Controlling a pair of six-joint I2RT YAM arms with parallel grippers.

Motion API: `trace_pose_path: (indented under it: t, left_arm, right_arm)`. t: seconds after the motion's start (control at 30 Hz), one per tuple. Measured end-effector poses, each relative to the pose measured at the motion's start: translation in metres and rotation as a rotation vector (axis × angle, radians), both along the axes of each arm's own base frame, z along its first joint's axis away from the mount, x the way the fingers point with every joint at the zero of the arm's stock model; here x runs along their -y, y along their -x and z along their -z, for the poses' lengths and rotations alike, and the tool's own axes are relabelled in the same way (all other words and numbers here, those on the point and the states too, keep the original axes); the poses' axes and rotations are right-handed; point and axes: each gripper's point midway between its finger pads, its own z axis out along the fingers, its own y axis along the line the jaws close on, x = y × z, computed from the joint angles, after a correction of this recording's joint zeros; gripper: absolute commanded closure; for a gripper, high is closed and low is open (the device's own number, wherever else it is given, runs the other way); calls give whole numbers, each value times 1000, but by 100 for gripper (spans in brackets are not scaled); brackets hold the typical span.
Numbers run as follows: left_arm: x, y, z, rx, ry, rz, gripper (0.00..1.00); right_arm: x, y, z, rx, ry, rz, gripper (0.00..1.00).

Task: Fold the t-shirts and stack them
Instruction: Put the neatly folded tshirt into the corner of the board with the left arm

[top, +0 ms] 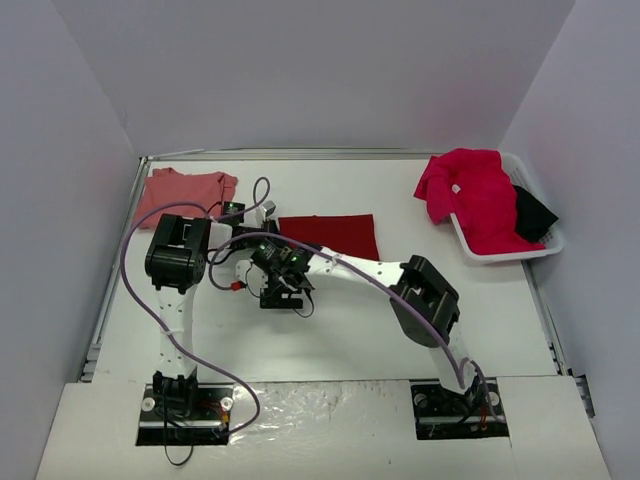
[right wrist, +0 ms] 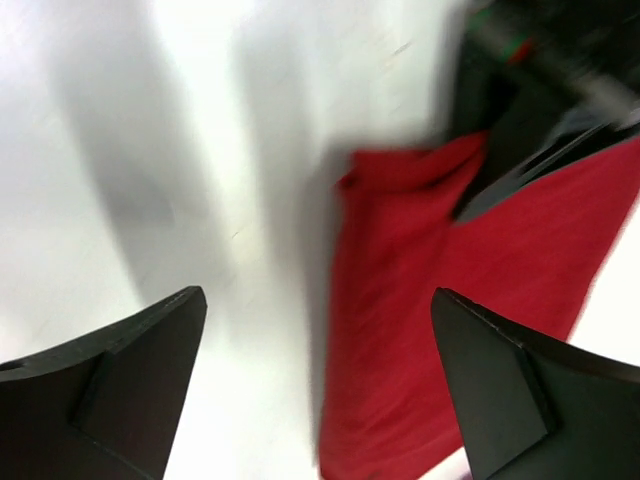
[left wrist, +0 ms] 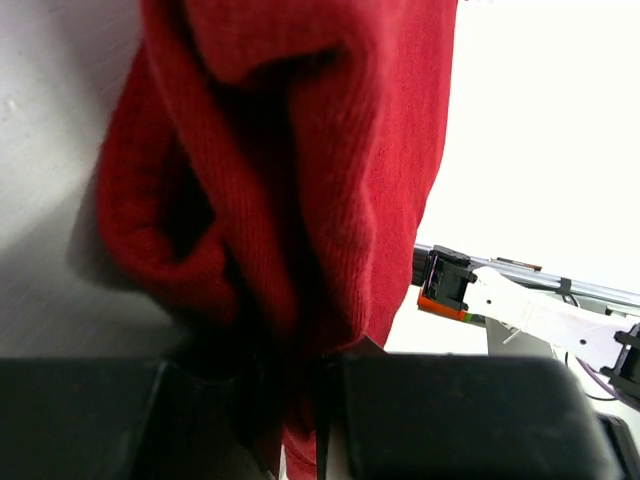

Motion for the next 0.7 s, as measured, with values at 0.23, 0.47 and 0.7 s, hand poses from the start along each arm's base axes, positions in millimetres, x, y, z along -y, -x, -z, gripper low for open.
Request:
trace_pose_path:
  t: [0.23, 0.47, 0.7]
  left_arm:
    - [-3, -1, 0, 1, -18, 2, 98]
    - [-18, -18, -2, 46, -171, -5, 98]
    - [-51, -48, -6, 148, -402, -47, 98]
  right_arm:
    - [69, 32, -44, -185, -61, -75, 2]
    - [227, -26, -84, -201, -178, 258, 4]
    - [248, 24, -27, -467, -177, 295, 4]
